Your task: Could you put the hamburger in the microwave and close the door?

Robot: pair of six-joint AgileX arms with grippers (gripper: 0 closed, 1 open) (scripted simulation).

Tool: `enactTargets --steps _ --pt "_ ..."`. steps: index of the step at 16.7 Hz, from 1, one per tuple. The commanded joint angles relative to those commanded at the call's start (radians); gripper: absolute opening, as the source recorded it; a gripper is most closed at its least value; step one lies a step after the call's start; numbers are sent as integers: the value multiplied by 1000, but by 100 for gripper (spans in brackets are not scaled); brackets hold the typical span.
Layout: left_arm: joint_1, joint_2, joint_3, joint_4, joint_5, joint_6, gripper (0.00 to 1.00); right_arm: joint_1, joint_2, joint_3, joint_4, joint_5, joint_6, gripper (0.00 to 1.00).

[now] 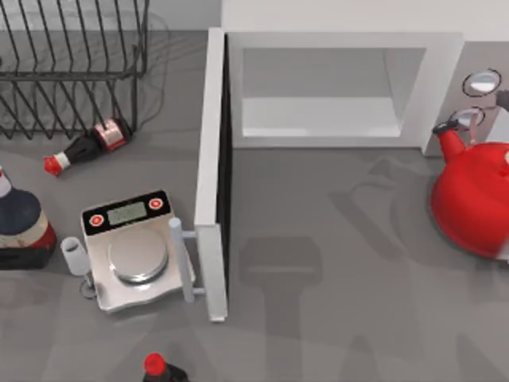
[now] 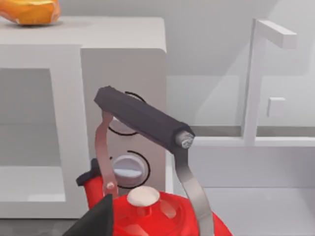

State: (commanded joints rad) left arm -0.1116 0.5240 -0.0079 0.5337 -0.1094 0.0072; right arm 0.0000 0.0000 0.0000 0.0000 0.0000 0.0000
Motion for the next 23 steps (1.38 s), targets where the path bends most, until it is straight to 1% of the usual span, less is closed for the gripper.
enactTargets --steps 7,13,17,21,23 --pt "-116 84 -26 114 -116 1 0 0 0 0 0 0 0 100" --pt "-123 95 -16 107 -121 -8 0 0 0 0 0 0 0 100" --pt "-180 156 92 -15 -135 -85 0 0 0 0 0 0 0 100" --pt "-297 254 286 -207 -152 -152 0 0 0 0 0 0 0 100" --pt "-355 316 389 -333 -166 -189 0 0 0 0 0 0 0 100"
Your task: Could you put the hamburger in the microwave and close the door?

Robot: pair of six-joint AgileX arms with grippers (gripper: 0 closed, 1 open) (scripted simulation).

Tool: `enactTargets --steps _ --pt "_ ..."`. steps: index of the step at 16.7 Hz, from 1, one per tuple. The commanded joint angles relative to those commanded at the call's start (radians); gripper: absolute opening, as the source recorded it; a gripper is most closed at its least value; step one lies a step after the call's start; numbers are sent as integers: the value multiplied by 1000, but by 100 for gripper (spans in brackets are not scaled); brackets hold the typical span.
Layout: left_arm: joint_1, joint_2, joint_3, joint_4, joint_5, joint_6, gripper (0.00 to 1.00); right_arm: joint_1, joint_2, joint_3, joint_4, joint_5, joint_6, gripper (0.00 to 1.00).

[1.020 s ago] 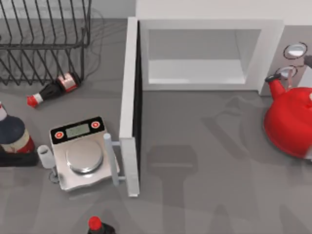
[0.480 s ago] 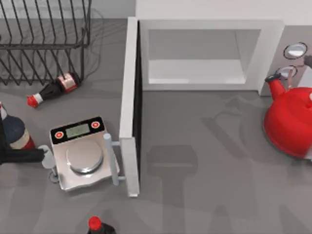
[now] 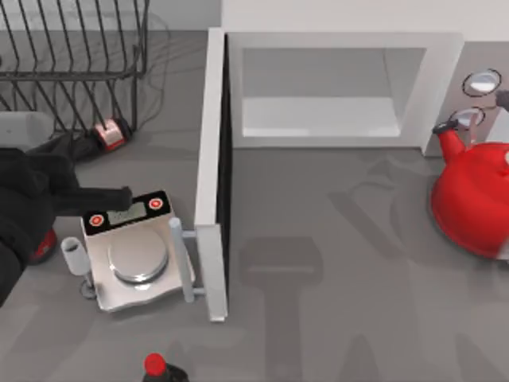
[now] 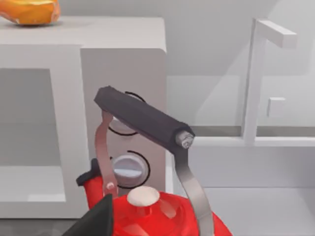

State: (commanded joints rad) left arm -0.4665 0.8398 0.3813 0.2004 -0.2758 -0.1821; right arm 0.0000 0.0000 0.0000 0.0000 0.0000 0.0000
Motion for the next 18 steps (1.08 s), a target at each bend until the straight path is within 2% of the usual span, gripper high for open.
enactTargets --steps 6,9,12,18 --pt "-80 164 256 -488 -72 -157 0 0 0 0 0 0 0 100" --pt "-103 220 344 -665 -102 -212 0 0 0 0 0 0 0 100" --pt "-120 244 396 -757 -114 -236 0 0 0 0 0 0 0 100" --pt "-117 242 397 -764 -113 -238 0 0 0 0 0 0 0 100"
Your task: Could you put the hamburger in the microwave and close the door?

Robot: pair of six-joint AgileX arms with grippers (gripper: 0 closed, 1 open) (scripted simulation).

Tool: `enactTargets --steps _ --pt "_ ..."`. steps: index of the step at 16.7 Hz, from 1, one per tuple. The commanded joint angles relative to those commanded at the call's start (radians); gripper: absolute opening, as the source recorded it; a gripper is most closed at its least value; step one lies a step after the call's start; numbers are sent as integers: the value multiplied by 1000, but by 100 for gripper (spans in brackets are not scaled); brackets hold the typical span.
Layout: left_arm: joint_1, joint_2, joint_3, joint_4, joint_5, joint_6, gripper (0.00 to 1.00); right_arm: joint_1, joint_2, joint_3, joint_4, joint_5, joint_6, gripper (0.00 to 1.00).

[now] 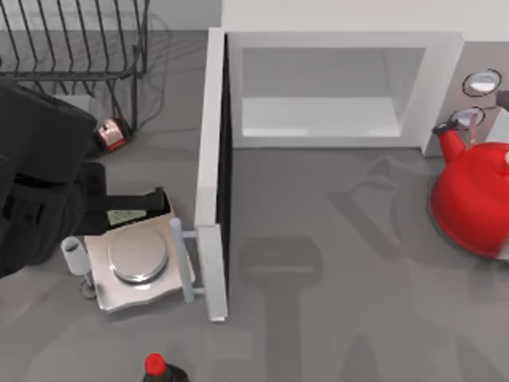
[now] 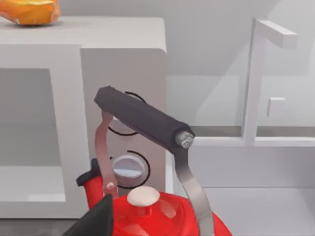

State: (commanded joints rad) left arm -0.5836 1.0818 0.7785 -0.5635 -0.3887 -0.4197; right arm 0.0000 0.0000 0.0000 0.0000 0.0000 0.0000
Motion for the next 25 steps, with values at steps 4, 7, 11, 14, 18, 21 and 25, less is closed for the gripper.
enactTargets --steps 4,7,11,14,18,21,25 --pt "2 30 -66 94 -3 0 0 0 0 0 0 0 0 100" --pt "1 64 -150 237 -6 4 0 0 0 0 0 0 0 100" --pt "-2 116 -264 418 -4 7 0 0 0 0 0 0 0 100" --pt "0 150 -325 479 2 6 0 0 0 0 0 0 0 100" --pt "-54 102 -238 467 6 2 0 0 0 0 0 0 0 100" --pt "-91 138 -204 460 -17 -25 0 0 0 0 0 0 0 100" --pt "-174 239 -129 445 -85 -99 0 0 0 0 0 0 0 100"
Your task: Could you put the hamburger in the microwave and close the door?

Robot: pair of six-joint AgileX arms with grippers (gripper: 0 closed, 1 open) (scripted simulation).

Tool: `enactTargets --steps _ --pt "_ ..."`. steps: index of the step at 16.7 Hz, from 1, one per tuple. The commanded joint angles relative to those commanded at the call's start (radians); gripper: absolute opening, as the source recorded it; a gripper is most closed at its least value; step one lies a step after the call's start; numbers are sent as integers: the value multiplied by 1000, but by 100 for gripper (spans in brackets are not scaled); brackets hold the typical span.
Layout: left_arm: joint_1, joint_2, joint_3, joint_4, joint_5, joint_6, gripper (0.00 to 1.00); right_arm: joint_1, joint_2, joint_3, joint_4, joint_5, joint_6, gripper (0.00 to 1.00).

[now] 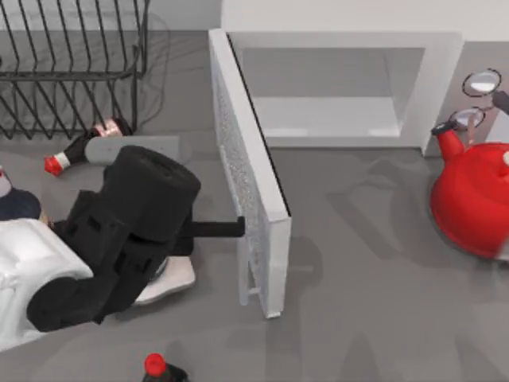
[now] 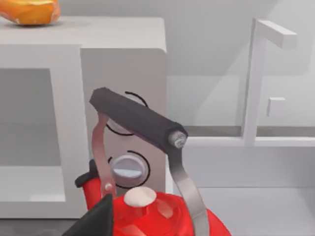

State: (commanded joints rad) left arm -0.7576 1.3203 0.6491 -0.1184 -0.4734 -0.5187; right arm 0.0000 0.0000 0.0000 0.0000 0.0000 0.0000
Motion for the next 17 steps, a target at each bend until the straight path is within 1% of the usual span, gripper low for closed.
enactTargets --steps 8,13,17 --pt "-174 176 145 -29 -113 -133 0 0 0 0 0 0 0 100" --pt "-179 181 152 -32 -116 -139 0 0 0 0 0 0 0 100" --pt "-229 270 253 -72 -150 -186 0 0 0 0 0 0 0 100"
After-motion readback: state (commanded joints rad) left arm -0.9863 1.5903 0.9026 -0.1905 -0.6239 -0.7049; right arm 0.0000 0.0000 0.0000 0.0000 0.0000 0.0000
